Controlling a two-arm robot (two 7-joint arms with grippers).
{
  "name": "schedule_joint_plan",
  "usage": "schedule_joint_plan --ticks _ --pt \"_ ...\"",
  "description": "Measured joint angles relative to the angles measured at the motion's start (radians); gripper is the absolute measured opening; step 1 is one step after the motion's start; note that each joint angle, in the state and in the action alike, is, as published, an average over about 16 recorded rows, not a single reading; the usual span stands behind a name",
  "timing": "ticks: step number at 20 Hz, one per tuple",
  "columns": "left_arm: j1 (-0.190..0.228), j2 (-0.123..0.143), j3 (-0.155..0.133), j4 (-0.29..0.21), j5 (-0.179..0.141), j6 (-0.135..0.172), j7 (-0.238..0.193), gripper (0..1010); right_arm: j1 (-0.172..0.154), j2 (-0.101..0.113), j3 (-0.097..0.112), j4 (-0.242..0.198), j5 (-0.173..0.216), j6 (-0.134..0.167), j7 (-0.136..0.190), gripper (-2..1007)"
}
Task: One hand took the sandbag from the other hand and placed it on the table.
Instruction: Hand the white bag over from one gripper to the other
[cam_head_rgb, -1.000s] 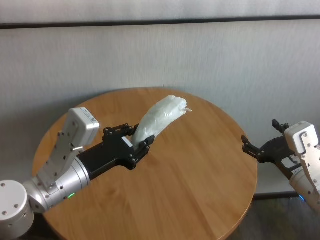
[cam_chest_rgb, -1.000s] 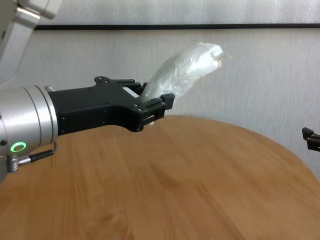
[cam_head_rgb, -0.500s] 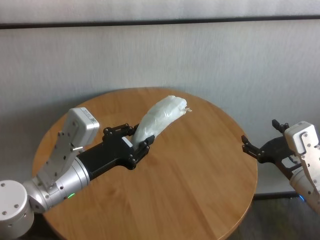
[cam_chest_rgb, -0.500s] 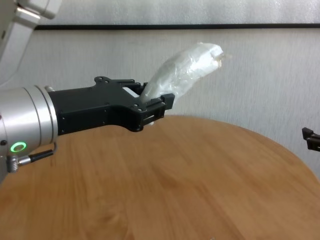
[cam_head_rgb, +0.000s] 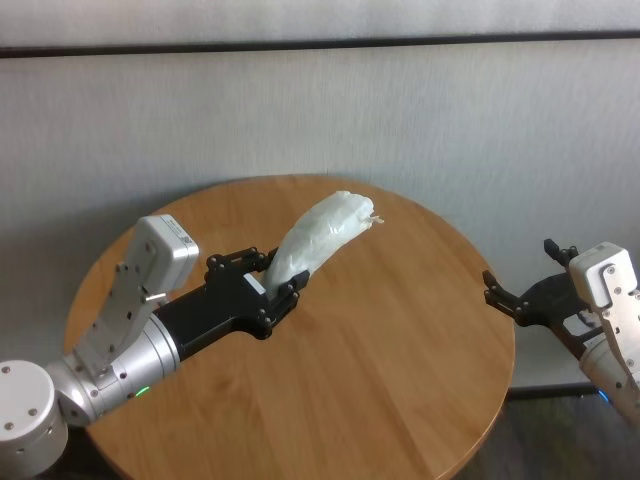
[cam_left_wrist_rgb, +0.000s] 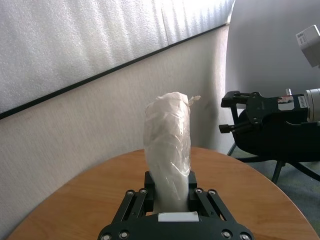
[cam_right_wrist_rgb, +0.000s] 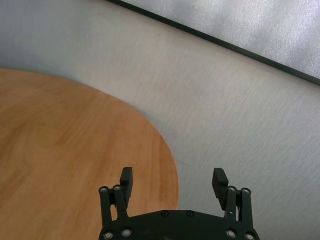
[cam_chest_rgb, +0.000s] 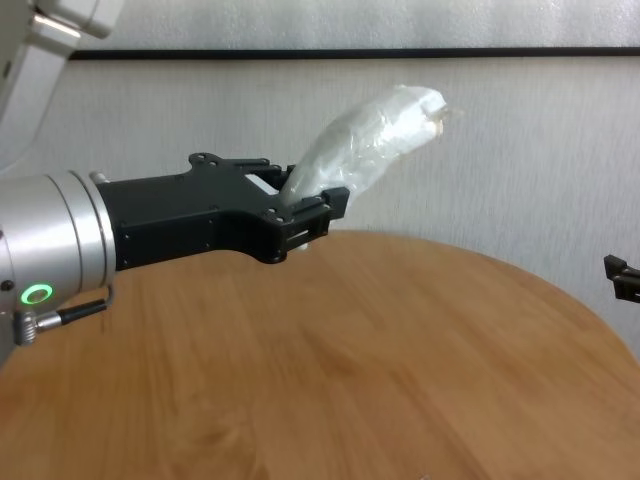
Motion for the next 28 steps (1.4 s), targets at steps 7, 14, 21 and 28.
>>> schedule_joint_plan --ticks 7,14,21,28 --pt "0.000 0.000 0.000 0.000 0.000 0.000 0.000 385 -0.015 -0.004 0.026 -0.010 0.011 -0.016 0.016 1001" --pt "0.000 0.000 0.000 0.000 0.000 0.000 0.000 385 -0.043 -0.003 0.064 -0.039 0.054 -0.029 0.064 1001" --pt "0.000 0.000 0.000 0.000 0.000 0.000 0.000 385 -0.081 0.003 0.103 -0.088 0.136 -0.011 0.136 1001" --pt "0.000 0.000 0.000 0.000 0.000 0.000 0.000 385 -0.115 0.002 0.147 -0.144 0.263 0.065 0.222 1001"
